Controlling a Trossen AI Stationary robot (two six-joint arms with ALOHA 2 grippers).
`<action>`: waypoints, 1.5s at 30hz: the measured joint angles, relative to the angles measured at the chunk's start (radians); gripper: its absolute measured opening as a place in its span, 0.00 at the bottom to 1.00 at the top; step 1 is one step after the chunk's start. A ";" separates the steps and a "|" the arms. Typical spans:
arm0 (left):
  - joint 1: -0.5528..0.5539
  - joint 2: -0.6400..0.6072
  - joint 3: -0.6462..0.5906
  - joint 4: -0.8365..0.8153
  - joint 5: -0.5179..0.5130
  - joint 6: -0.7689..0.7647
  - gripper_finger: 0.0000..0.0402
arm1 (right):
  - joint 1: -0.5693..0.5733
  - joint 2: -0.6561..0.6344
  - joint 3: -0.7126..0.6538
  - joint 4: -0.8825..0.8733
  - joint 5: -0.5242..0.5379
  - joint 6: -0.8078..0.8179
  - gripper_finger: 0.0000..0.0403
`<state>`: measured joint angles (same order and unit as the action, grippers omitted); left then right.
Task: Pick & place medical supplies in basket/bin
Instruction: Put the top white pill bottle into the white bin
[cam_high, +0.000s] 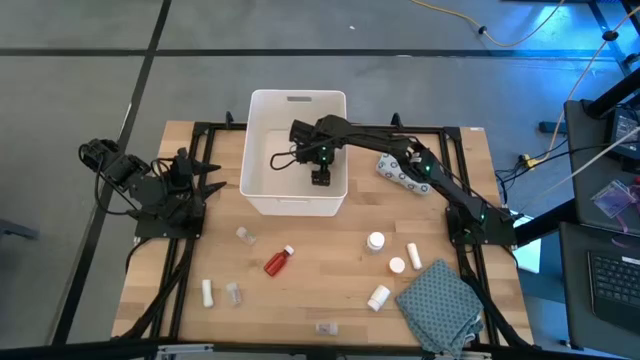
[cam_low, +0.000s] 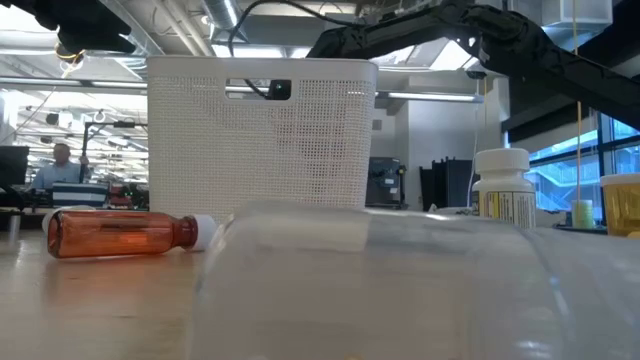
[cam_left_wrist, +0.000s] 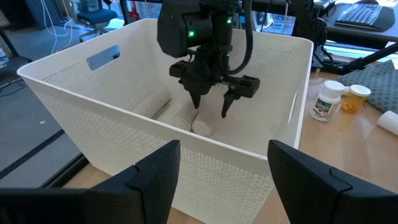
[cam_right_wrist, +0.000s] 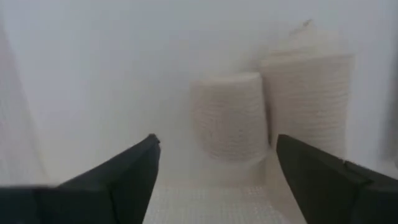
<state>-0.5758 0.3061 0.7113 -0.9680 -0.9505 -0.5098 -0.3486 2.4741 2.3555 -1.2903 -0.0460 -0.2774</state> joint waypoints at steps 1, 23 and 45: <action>0.000 0.000 0.000 0.000 0.000 0.000 0.58 | 0.001 -0.010 -0.002 0.002 0.000 0.011 0.79; 0.000 0.000 0.000 0.001 -0.001 0.000 0.58 | 0.139 -0.358 0.000 0.027 0.002 0.138 0.80; 0.000 0.000 0.000 0.001 -0.007 -0.001 0.58 | 0.631 -0.549 -0.045 -0.253 0.082 0.533 0.80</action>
<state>-0.5762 0.3062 0.7113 -0.9672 -0.9577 -0.5109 0.2822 1.9254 2.3101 -1.5436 0.0357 0.2558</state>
